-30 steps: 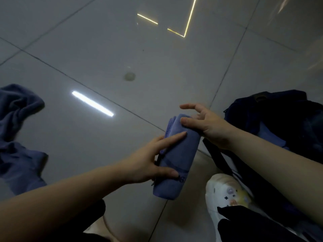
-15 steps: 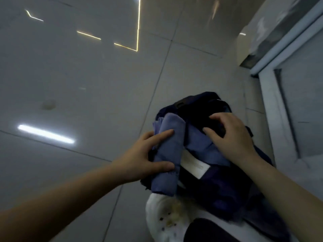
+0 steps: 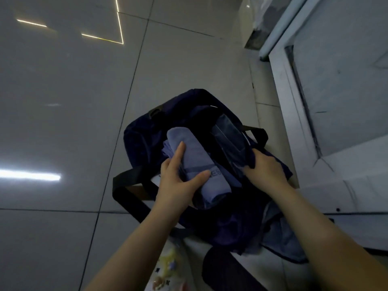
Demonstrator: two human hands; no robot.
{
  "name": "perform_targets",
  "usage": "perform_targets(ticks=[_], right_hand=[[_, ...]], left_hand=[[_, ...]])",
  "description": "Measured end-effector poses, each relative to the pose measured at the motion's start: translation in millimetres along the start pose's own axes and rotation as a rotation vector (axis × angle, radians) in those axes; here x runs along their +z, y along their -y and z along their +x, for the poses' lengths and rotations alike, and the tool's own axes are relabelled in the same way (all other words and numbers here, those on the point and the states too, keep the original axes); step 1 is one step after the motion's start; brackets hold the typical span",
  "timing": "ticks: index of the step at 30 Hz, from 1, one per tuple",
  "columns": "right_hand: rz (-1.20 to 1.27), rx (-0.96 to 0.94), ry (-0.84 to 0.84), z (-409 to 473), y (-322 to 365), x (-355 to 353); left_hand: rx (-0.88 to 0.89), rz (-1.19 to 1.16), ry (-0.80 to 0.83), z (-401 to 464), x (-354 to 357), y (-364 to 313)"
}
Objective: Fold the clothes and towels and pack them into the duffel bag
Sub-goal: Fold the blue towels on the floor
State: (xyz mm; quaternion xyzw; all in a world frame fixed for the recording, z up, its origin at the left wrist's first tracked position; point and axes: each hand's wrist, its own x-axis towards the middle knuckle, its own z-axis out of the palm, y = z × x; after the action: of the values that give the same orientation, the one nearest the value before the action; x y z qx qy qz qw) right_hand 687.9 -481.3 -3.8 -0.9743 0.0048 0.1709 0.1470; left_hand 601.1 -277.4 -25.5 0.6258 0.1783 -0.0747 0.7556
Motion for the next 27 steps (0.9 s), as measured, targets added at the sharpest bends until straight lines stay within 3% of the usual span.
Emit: perform_targets(ticks=[5, 10, 14, 17, 22, 27], right_hand=[[0.236, 0.086, 0.028, -8.1, 5.0, -24.9], [0.521, 0.182, -0.147, -32.8, 9.4, -55.5], [0.493, 0.193, -0.385, -48.0, 6.7, -60.4], [0.322, 0.184, -0.451, -54.6, 8.5, -57.0], [0.083, 0.148, -0.309, -46.6, 11.5, -51.0], [-0.018, 0.045, 0.134, -35.6, 15.1, -72.5]], left_hand=[[0.049, 0.166, -0.045, 4.0, 13.9, 0.2], [0.102, 0.25, -0.08, 21.8, 59.4, 7.6], [0.046, 0.356, -0.068, 8.3, 80.3, 27.6], [0.081, 0.422, -0.052, -6.0, 76.4, 38.3], [0.104, 0.493, -0.005, -16.4, 71.2, 42.1], [0.115, 0.522, -0.01, -17.8, 68.1, 48.7]])
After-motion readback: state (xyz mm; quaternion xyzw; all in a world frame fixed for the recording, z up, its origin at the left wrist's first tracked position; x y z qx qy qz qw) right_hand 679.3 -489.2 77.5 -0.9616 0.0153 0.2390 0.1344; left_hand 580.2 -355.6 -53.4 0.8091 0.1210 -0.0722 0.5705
